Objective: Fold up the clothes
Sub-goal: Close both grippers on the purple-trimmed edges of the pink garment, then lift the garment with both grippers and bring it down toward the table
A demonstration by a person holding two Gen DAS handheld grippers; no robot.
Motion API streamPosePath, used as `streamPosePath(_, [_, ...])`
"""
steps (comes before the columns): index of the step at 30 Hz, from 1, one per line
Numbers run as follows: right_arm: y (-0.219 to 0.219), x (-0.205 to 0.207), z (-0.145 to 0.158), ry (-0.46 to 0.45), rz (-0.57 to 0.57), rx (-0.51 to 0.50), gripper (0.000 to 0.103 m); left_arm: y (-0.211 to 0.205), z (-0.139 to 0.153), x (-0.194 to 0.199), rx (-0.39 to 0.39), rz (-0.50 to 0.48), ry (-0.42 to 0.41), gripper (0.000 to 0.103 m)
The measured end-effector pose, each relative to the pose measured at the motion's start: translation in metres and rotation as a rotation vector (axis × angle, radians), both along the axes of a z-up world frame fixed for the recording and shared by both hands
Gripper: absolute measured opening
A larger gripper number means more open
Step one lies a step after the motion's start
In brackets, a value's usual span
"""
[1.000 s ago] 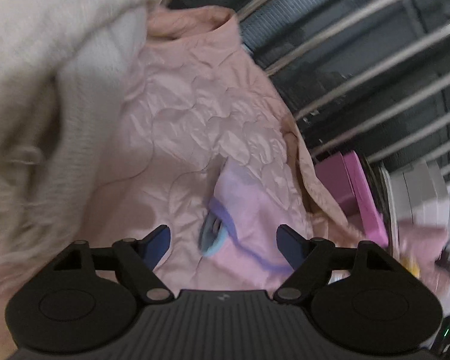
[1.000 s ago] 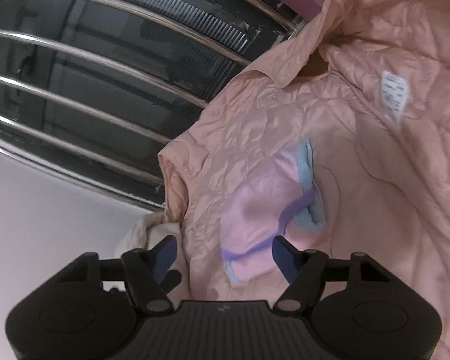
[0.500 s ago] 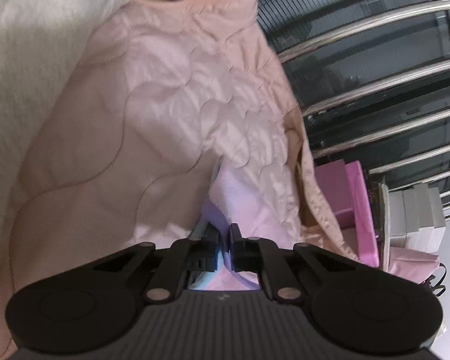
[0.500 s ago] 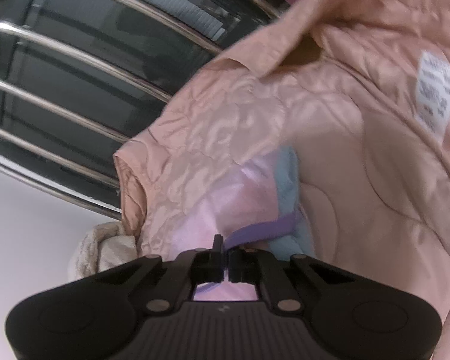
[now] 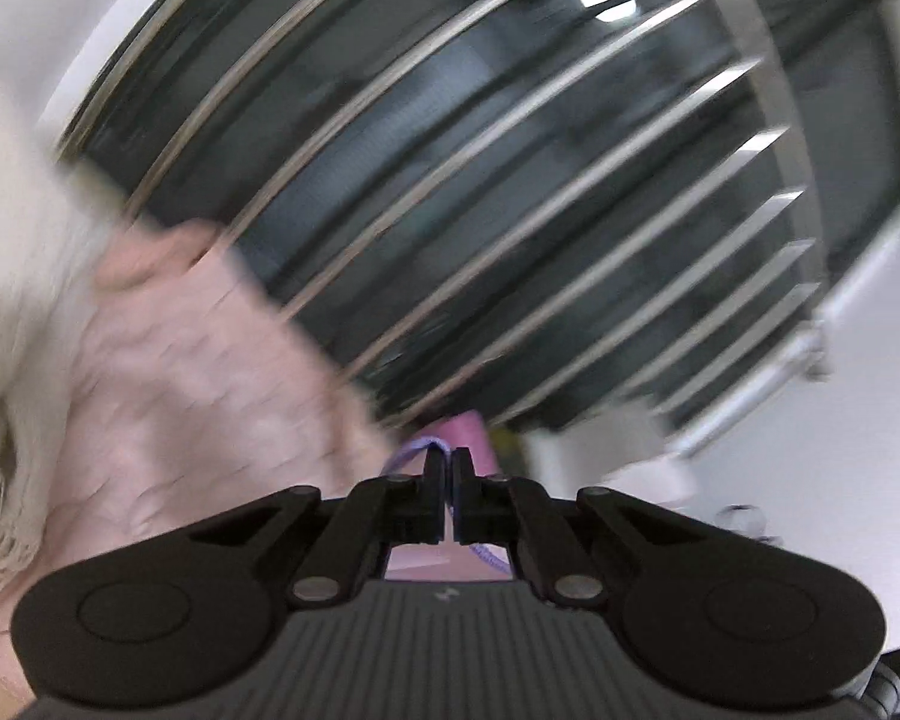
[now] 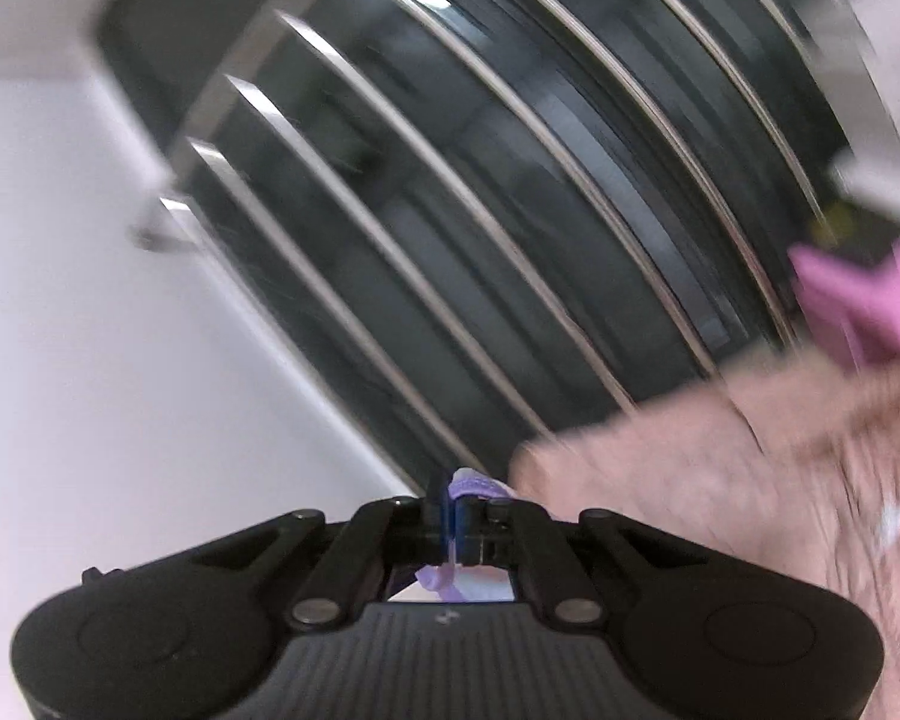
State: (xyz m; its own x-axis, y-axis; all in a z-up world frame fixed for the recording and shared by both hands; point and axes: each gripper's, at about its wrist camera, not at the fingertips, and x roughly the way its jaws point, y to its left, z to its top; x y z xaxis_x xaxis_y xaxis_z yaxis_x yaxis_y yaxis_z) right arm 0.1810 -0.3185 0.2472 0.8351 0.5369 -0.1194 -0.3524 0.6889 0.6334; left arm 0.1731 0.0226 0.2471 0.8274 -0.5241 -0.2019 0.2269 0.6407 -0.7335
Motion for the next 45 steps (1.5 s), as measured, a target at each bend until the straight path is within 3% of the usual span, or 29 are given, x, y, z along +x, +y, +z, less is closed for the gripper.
streamPosePath(4, [0.002, -0.09, 0.085, -0.201, 0.007, -0.035, 0.001, 0.0, 0.097, -0.1, 0.043, 0.003, -0.237, 0.001])
streamPosePath(7, [0.007, -0.15, 0.135, -0.339, 0.008, -0.079, 0.001, -0.001, 0.15, -0.161, 0.09, 0.024, -0.353, 0.001])
streamPosePath(10, [0.014, -0.188, 0.164, -0.413, -0.005, -0.135, 0.001, -0.003, 0.179, -0.195, 0.144, 0.058, -0.417, 0.001])
streamPosePath(14, [0.025, -0.204, 0.175, -0.431, -0.026, -0.195, 0.001, -0.006, 0.179, -0.193, 0.199, 0.085, -0.397, 0.001])
streamPosePath(18, [0.042, -0.152, 0.149, -0.303, -0.052, -0.243, 0.001, -0.005, 0.144, -0.15, 0.282, 0.131, -0.306, 0.001])
streamPosePath(21, [0.067, -0.087, 0.113, -0.164, -0.07, -0.304, 0.001, -0.012, 0.1, -0.086, 0.376, 0.174, -0.203, 0.002])
streamPosePath(22, [0.075, -0.061, 0.097, -0.118, -0.082, -0.326, 0.002, -0.017, 0.081, -0.06, 0.415, 0.184, -0.156, 0.005])
streamPosePath(23, [0.084, -0.031, 0.076, -0.057, -0.094, -0.352, 0.004, -0.019, 0.06, -0.037, 0.451, 0.188, -0.103, 0.016])
streamPosePath(24, [0.092, 0.0, 0.056, 0.004, -0.107, -0.377, 0.008, -0.016, 0.036, -0.02, 0.481, 0.182, -0.041, 0.031])
streamPosePath(26, [0.1, 0.037, 0.01, 0.172, -0.116, -0.446, 0.041, -0.012, -0.012, 0.015, 0.542, 0.17, 0.084, 0.036])
streamPosePath(27, [0.103, 0.056, -0.013, 0.257, -0.12, -0.479, 0.041, -0.007, -0.034, 0.024, 0.567, 0.158, 0.13, 0.036])
streamPosePath(28, [0.103, 0.05, -0.031, 0.269, -0.091, -0.499, 0.041, 0.002, -0.053, 0.02, 0.581, 0.137, 0.143, 0.038])
streamPosePath(30, [0.104, 0.037, -0.067, 0.289, -0.031, -0.537, 0.042, 0.017, -0.087, -0.004, 0.629, 0.102, 0.157, 0.054])
streamPosePath(31, [0.104, 0.03, -0.086, 0.299, -0.001, -0.555, 0.045, 0.024, -0.102, -0.02, 0.658, 0.086, 0.16, 0.057])
streamPosePath(33, [0.11, 0.0, -0.12, 0.314, 0.088, -0.584, 0.05, 0.028, -0.131, -0.052, 0.703, 0.035, 0.165, 0.073])
streamPosePath(35, [0.117, -0.031, -0.154, 0.328, 0.178, -0.613, 0.051, 0.029, -0.159, -0.085, 0.743, -0.024, 0.169, 0.08])
streamPosePath(37, [0.124, -0.061, -0.189, 0.342, 0.268, -0.64, 0.051, 0.022, -0.182, -0.105, 0.783, -0.084, 0.178, 0.08])
streamPosePath(40, [0.139, -0.074, -0.218, 0.354, 0.264, -0.654, 0.05, 0.001, -0.211, -0.119, 0.87, -0.105, 0.178, 0.08])
streamPosePath(41, [0.144, -0.077, -0.227, 0.354, 0.26, -0.662, 0.046, -0.005, -0.217, -0.121, 0.898, -0.105, 0.178, 0.07])
streamPosePath(42, [0.148, -0.079, -0.23, 0.325, 0.239, -0.663, 0.04, -0.008, -0.22, -0.121, 0.908, -0.111, 0.179, 0.044])
streamPosePath(43, [0.148, -0.079, -0.229, 0.315, 0.232, -0.662, 0.017, -0.01, -0.222, -0.122, 0.907, -0.117, 0.183, 0.028])
streamPosePath(44, [0.148, -0.079, -0.227, 0.306, 0.224, -0.66, 0.004, -0.009, -0.221, -0.121, 0.889, -0.125, 0.193, 0.002])
streamPosePath(45, [0.147, -0.079, -0.226, 0.296, 0.217, -0.659, 0.003, -0.007, -0.219, -0.121, 0.863, -0.128, 0.198, 0.002])
